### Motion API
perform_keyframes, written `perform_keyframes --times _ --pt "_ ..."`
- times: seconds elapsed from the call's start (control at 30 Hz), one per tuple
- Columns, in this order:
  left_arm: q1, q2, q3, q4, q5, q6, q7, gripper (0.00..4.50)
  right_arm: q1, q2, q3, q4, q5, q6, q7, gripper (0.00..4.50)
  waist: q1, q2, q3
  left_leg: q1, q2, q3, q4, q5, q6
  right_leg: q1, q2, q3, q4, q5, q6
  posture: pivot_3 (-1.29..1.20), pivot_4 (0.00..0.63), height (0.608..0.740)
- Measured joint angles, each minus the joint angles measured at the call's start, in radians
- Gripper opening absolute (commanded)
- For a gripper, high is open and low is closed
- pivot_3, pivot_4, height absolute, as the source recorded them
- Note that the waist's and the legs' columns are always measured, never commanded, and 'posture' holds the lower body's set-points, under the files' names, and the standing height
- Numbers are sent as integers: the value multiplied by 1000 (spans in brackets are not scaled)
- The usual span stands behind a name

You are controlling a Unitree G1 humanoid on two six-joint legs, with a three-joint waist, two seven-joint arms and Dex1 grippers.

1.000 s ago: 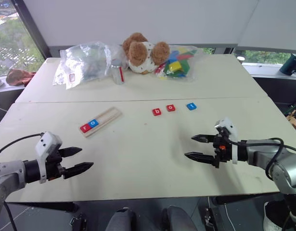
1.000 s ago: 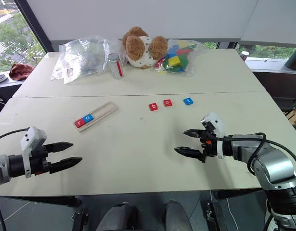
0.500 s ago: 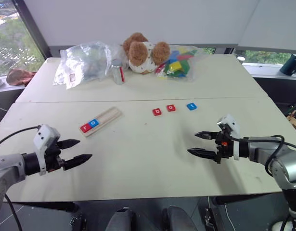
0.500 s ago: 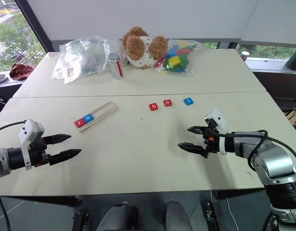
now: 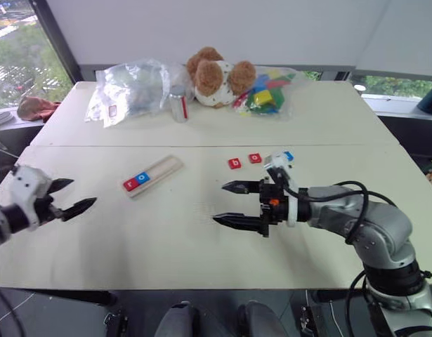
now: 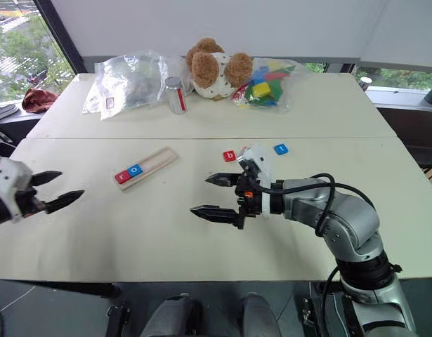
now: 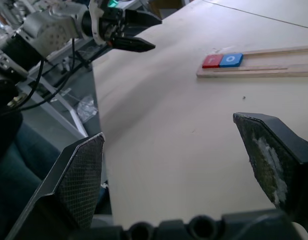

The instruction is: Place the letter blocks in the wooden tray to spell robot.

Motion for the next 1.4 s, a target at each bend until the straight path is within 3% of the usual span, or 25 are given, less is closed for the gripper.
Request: perform_keyframes --times 0.3,0.6,0.93,1.13,1.4 --pt "-199 -108 -170 296 96 -179 -82 4458 16 -46 15 62 -71 -53 7 4477 -15 -2 -1 -3 0 0 1 0 0 -5 1 -1 3 0 1 0 150 740" --pt "-373 -198 -199 542 170 -359 -43 4458 32 -60 11 62 -81 -64 4 4477 -11 -2 -1 -2 0 0 4 0 0 -5 1 -1 8 1 2 0 150 740" --pt "-495 -164 -214 643 180 -336 -130 4458 73 -82 -22 33 -79 -57 -6 4477 -8 -3 -1 -2 0 0 4 0 0 -5 1 -1 8 1 2 0 150 740" --pt "-617 -204 -274 757 249 -378 -151 4458 83 -86 -31 19 -78 -53 -13 4477 -4 -3 -1 -3 -1 1 5 0 0 -5 2 -2 8 1 2 0 150 740" --pt "-702 -253 -303 895 333 -428 -38 4458 131 -98 -78 -47 -38 -15 -61 4477 -8 -3 -1 -2 -1 1 5 1 0 -6 2 -2 9 1 2 0 150 740"
